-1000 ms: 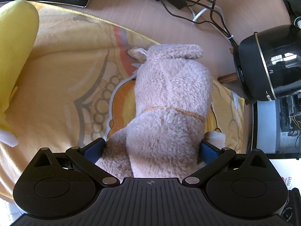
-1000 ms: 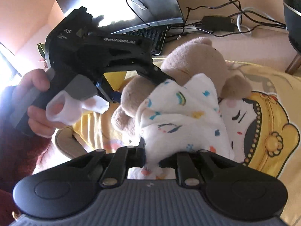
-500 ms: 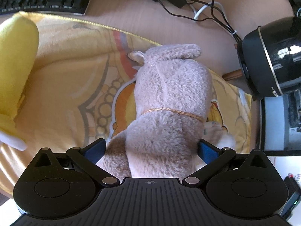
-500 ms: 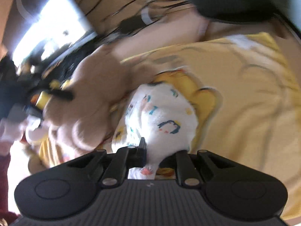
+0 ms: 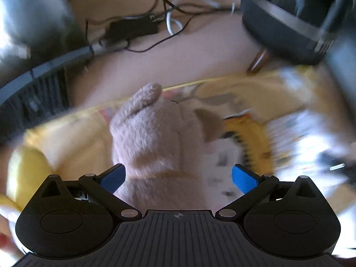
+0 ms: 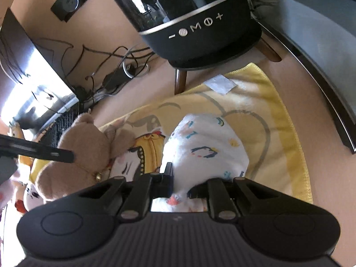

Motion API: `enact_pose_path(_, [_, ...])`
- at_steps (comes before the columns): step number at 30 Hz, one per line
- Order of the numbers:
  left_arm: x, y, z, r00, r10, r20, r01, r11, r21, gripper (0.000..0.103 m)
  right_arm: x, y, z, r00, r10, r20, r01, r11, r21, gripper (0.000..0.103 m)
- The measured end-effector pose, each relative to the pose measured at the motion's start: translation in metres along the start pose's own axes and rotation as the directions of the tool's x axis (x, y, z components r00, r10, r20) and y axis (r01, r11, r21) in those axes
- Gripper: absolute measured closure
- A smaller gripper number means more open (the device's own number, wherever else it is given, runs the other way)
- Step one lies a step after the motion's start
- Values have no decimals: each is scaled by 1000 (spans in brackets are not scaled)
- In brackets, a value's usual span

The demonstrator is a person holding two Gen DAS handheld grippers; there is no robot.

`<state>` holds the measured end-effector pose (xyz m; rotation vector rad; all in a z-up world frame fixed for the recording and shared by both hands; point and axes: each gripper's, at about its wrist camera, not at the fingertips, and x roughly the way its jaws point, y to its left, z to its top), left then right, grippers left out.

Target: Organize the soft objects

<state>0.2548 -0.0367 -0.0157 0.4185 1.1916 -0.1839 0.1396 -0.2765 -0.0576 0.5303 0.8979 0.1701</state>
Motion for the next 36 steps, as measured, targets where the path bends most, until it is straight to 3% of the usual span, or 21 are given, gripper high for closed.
enact_pose_path(4, [18,5,-5,998,62,-27,-61,998,23,0,0,-7,-5,1000,-2,-7,2,1000,2,83])
enact_pose_path(5, [23,6,-6,996,77,-33,-76,997,30,0,1,-10,-6,1000,-4,-6,4,1000,9,78])
enact_pose_path(6, [27,8,-8,995,93,-40,-91,995,36,0,1,-13,-7,1000,-6,-6,6,1000,21,62])
enact_pose_path(7, [28,18,-8,997,64,-48,-65,998,-3,0,2,-16,-7,1000,-9,-4,9,999,37,45])
enact_pose_path(9, [29,39,-9,998,-1,-57,-4,996,-88,0,5,-21,-10,1000,-6,-4,6,998,66,31])
enact_pose_path(15, [27,85,-19,994,-104,-35,92,967,-239,0,16,-17,-21,1000,-13,13,12,996,87,8])
enact_pose_path(18, [22,98,-21,994,-106,-19,98,962,-256,0,21,-5,-26,998,-52,20,51,998,20,3])
enact_pose_path(23, [5,115,-20,1000,-21,15,24,967,-255,0,29,16,-37,990,-137,33,139,984,-109,0])
enact_pose_path(27, [-2,140,-27,994,109,27,-95,946,-310,0,32,23,-41,984,-173,41,177,969,-170,0])
enact_pose_path(30, [-4,152,-38,973,232,12,-215,919,-330,0,34,26,-43,980,-193,43,198,962,-189,0])
enact_pose_path(32, [-7,157,-42,974,228,14,-210,917,-339,0,37,31,-44,975,-218,42,222,952,-212,0])
enact_pose_path(36, [-12,146,-41,988,143,50,-122,948,-295,0,42,40,-47,962,-269,40,270,930,-250,0])
